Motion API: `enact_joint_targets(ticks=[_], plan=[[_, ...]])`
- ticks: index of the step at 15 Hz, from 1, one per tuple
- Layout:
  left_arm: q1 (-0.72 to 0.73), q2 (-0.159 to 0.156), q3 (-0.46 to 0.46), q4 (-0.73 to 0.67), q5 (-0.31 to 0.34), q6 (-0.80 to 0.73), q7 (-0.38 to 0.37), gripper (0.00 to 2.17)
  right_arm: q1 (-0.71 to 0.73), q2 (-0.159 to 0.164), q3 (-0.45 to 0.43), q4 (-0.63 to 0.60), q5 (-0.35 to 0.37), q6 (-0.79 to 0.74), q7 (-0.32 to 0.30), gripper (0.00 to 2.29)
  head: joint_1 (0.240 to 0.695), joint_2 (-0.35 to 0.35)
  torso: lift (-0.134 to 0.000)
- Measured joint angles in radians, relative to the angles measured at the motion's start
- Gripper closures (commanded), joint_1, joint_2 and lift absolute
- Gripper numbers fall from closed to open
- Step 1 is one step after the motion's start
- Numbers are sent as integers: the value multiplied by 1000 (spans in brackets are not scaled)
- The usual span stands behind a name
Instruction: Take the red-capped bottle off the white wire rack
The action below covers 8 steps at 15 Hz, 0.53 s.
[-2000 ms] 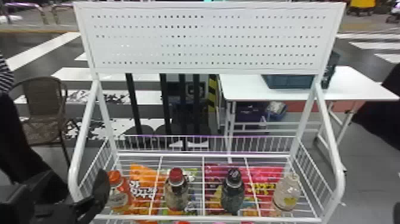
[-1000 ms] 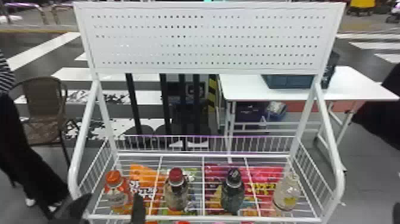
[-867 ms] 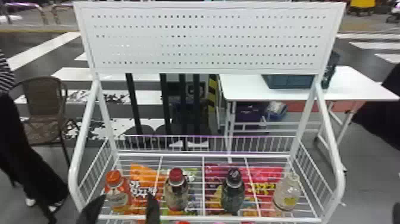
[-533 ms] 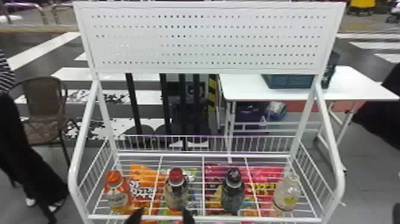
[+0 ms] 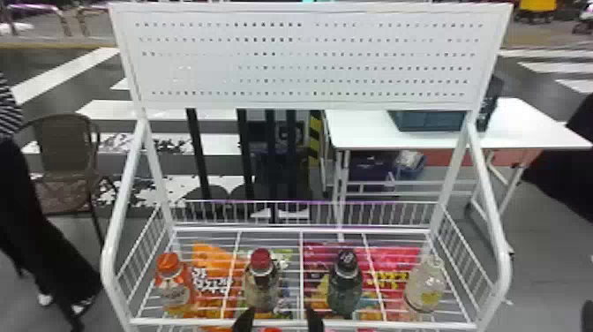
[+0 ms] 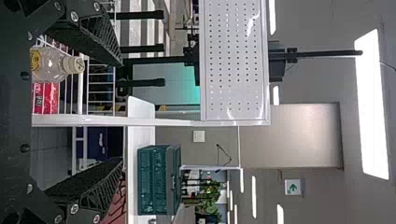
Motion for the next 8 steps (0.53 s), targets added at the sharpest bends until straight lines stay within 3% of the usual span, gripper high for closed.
enact_joint_targets(ticks=[3, 8], plan=[[-73, -14, 0, 94, 2, -8, 48, 80, 8, 0, -7, -2, 0, -5, 1, 171, 499, 0, 0], [-147, -6, 12, 166, 55, -14, 64, 80, 12, 0, -13, -1, -1, -5, 2, 171, 499, 0, 0]])
